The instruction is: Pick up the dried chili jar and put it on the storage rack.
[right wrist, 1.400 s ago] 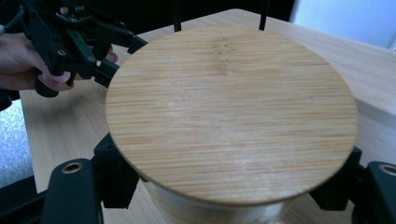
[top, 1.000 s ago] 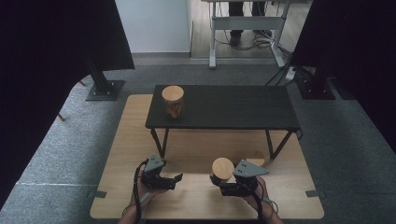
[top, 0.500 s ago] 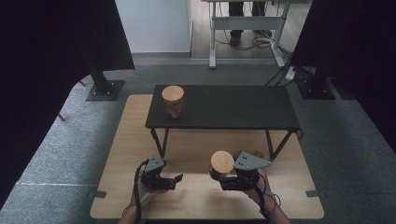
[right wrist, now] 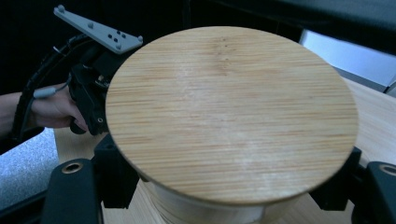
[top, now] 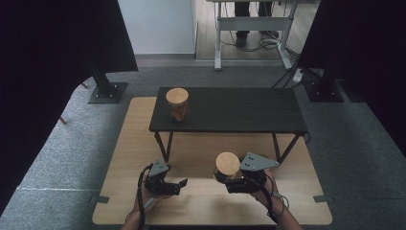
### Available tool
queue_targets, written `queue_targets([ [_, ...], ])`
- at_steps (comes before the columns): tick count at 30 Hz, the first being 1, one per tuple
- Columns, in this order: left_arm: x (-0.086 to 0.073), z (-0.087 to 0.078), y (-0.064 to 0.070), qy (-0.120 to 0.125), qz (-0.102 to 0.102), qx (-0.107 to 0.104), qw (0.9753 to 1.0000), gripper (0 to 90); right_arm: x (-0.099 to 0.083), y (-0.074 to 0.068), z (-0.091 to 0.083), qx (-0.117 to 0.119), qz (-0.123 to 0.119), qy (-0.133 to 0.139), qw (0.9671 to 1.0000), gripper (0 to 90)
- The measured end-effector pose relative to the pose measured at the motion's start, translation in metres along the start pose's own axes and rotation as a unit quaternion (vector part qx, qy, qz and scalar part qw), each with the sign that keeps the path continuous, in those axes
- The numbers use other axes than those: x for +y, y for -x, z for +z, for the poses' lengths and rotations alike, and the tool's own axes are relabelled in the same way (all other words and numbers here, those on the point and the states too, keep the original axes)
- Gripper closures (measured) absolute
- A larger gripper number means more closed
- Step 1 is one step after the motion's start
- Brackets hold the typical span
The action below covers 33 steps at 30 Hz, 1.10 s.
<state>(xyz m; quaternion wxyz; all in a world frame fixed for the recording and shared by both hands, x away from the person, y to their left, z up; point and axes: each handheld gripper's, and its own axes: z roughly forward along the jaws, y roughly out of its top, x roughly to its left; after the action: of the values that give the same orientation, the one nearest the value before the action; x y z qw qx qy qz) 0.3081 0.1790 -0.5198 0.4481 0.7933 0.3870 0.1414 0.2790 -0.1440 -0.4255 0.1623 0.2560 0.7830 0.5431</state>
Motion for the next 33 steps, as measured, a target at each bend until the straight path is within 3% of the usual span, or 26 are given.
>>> queue_targets([
  [33,0.001,-0.001,-0.001,0.001,0.000,0.002,1.0000,7.4,0.030,0.008,-0.009,0.013,-0.005,0.008,0.9999,25.4],
])
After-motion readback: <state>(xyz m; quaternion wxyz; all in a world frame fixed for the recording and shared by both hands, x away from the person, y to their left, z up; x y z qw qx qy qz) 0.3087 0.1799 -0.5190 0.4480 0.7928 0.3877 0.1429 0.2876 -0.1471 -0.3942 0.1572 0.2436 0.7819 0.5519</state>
